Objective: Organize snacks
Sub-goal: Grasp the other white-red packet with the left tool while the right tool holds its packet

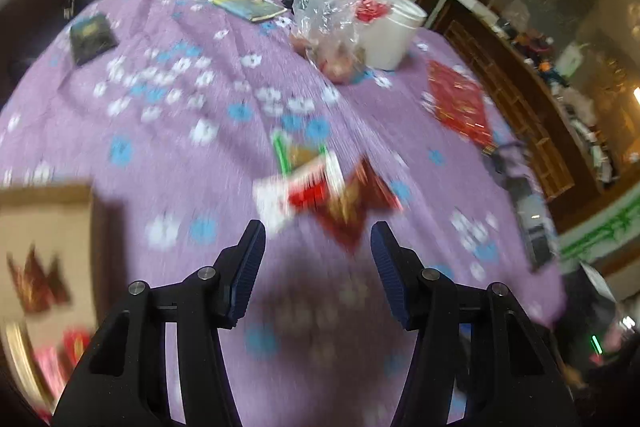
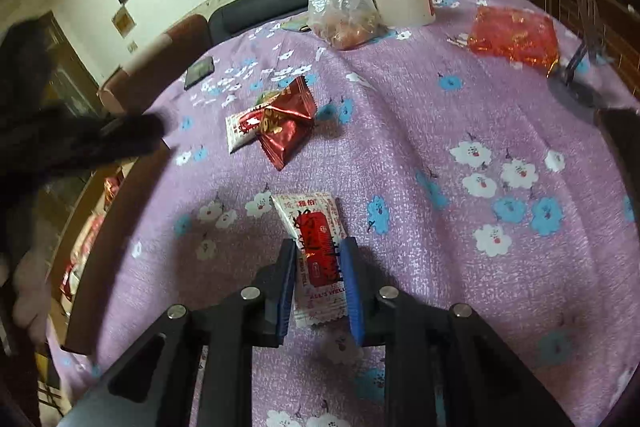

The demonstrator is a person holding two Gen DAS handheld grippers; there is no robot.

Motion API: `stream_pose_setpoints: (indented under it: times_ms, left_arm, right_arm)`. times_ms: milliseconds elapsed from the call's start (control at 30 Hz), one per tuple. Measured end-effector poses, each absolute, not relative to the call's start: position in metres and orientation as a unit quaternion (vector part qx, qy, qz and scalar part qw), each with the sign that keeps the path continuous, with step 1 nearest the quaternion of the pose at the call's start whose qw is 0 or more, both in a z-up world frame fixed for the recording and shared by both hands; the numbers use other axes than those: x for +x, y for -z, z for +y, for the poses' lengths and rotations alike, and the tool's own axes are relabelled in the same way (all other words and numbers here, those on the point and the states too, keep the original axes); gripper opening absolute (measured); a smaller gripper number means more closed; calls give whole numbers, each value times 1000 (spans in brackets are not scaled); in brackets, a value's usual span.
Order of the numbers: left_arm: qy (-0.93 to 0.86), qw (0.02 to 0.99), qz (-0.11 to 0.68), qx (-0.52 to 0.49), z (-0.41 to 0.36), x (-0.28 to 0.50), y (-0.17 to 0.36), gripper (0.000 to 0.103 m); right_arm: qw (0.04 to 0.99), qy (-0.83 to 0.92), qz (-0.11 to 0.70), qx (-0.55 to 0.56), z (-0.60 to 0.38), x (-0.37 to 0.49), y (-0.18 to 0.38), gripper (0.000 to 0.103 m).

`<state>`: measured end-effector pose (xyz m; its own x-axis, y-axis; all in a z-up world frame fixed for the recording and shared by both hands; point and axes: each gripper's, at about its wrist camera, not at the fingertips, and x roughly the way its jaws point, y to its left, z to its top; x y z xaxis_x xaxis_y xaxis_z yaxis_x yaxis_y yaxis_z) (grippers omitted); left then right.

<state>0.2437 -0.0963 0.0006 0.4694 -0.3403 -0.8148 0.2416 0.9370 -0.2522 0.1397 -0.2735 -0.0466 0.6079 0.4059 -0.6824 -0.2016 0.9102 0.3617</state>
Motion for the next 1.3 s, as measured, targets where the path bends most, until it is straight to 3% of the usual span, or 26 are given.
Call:
stream_pose_setpoints:
  times_ms: [233,467,767,900,1167,1233,1300]
  left_arm:
    - [132,840,524,45,-136,301,47,55]
    - [186,822,528,102,-127,234,49,46]
    - [199,823,532,-33,-66,171,22,46]
    - [169,841,512,-46,-71,185,12,66]
    - [124,857,500,18,-127,229,36,66]
    - [115,848,517,24,-132,237,50,59]
    - [115,862,490,58,-137,232,50,37]
  right_arm:
    - [882,-180,412,144,-279,143,47,27]
    - [882,-180,412,144,-279,140,47,27]
    - [890,-171,400,133,-275,137,48,29]
    - [890,-173,399,138,-277,135,48,29]
    - [891,-170,402,127,-274,136,46,29]
    - [891,-170,403,125,-274,137,46,29]
    - [892,-169,403,114,-271,137,45,29]
